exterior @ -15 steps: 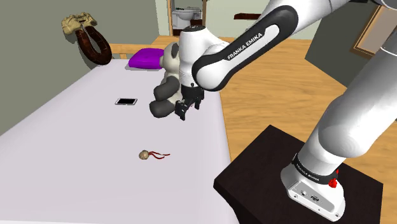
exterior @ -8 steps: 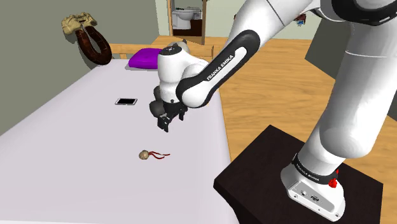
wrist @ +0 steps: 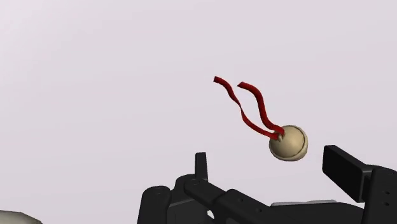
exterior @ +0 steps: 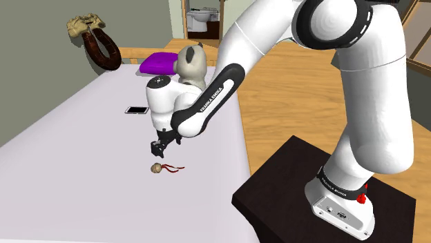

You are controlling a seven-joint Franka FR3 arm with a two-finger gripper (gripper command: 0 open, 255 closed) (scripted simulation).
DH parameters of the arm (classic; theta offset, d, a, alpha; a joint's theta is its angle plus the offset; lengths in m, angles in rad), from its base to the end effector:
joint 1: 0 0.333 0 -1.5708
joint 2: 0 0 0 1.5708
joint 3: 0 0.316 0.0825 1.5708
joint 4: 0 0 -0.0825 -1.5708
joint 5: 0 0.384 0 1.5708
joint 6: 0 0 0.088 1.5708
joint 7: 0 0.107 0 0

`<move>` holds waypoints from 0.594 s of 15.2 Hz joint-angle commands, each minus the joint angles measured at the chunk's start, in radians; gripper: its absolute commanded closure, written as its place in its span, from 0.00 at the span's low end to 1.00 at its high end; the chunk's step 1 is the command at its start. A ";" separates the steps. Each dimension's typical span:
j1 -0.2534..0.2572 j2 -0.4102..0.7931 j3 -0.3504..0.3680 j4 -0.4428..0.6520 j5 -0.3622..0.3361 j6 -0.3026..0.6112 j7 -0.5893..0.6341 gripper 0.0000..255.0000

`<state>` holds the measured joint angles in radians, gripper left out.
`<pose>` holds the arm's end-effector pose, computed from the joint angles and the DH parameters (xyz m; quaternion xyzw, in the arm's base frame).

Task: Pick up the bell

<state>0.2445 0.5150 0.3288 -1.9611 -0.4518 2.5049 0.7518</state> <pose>0.5259 0.3337 0.2277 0.9953 0.0658 0.0673 0.0242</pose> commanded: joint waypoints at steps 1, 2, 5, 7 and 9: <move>0.034 0.066 -0.016 0.071 -0.024 -0.006 0.025 0.00; 0.051 0.105 -0.024 0.113 -0.034 -0.010 0.035 0.00; 0.102 0.222 -0.047 0.248 -0.056 -0.027 0.056 0.00; 0.134 0.301 -0.059 0.345 -0.064 -0.044 0.062 0.00; 0.139 0.321 -0.066 0.353 -0.070 -0.031 0.067 0.00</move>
<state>0.3792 0.8175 0.2669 -1.6253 -0.5191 2.4717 0.8183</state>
